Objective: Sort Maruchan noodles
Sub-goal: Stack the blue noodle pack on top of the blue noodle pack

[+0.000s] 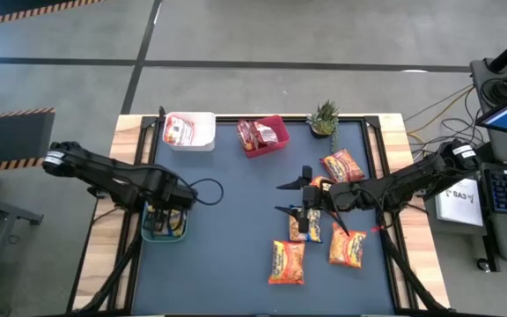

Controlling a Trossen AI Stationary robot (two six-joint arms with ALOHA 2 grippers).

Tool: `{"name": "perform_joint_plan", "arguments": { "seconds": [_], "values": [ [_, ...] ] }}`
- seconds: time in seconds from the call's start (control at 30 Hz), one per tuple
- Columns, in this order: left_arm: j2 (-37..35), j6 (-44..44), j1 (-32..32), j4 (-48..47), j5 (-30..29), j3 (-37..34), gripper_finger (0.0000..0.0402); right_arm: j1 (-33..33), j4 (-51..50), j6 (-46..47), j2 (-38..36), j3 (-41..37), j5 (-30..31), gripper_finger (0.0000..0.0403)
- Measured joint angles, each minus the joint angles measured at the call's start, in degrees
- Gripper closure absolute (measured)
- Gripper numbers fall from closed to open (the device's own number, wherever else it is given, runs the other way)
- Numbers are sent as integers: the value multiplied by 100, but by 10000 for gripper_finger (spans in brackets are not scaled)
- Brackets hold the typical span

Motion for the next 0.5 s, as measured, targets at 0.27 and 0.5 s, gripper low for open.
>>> {"name": "perform_joint_plan", "arguments": {
  "seconds": [0.27,0.5],
  "values": [
    [-2,-41,-20,-53,-764,307,188,0,-68,0,0,0,0,138],
    [-2,27,-220,-52,-1191,-51,316,0,-157,0,0,0,0,138]
  ]
}}
